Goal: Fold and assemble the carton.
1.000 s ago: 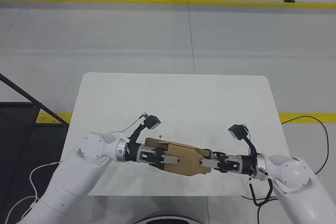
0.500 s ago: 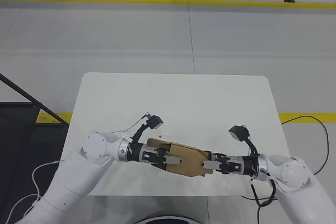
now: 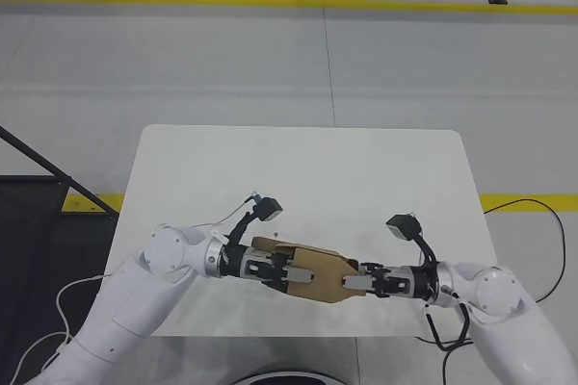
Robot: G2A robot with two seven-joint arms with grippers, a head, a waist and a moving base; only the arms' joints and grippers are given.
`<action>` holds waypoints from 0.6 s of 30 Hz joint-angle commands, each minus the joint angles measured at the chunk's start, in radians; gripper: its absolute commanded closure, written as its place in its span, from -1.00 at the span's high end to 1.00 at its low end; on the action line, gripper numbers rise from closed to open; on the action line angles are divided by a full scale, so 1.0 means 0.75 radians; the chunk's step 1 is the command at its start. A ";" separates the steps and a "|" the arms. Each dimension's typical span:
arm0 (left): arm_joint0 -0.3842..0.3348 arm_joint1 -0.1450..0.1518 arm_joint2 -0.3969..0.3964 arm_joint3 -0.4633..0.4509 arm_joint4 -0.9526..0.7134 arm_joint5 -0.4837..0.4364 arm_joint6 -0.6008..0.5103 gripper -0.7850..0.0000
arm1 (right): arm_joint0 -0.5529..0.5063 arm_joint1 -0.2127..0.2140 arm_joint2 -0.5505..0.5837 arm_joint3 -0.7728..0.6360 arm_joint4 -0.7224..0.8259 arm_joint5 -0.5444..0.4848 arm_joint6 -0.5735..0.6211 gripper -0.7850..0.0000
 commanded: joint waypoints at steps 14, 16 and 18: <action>0.014 0.003 -0.018 -0.011 -0.016 -0.020 -0.001 -1.00 | -0.007 -0.004 0.013 0.064 0.069 -0.053 0.021 -0.17; 0.013 0.003 -0.017 -0.010 -0.017 -0.020 -0.004 -1.00 | 0.001 -0.006 0.005 0.071 0.074 -0.052 0.025 -0.18; 0.011 0.002 -0.015 -0.012 -0.017 -0.021 -0.006 -1.00 | 0.007 -0.009 -0.002 0.077 0.086 -0.057 0.028 -0.20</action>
